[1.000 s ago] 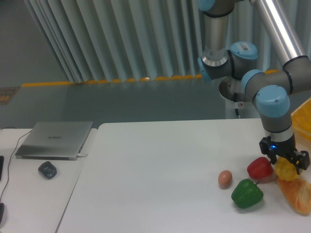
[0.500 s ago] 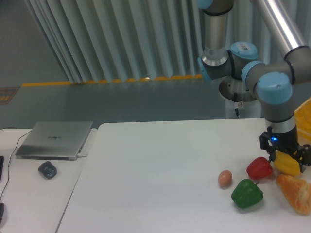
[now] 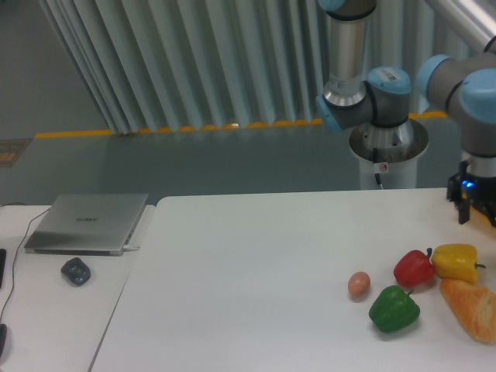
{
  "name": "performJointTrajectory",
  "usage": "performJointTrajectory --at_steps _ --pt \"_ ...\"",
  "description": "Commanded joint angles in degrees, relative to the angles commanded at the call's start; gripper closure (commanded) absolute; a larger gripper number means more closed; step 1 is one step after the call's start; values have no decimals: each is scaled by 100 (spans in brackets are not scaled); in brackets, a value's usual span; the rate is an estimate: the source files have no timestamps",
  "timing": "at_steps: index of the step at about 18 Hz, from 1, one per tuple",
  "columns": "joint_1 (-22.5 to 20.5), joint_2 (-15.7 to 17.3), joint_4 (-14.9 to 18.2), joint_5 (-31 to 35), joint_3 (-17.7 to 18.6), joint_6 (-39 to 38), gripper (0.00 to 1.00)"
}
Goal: Place the yellow pepper on the table
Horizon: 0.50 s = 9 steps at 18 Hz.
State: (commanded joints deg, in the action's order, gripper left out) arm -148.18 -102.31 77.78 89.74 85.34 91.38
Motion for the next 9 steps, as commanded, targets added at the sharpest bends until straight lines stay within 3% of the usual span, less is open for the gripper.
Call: performJointTrajectory --at_steps 4,9 --pt "-299 0 422 35 -9 1116 0" --pt "-431 18 458 44 44 1575 0"
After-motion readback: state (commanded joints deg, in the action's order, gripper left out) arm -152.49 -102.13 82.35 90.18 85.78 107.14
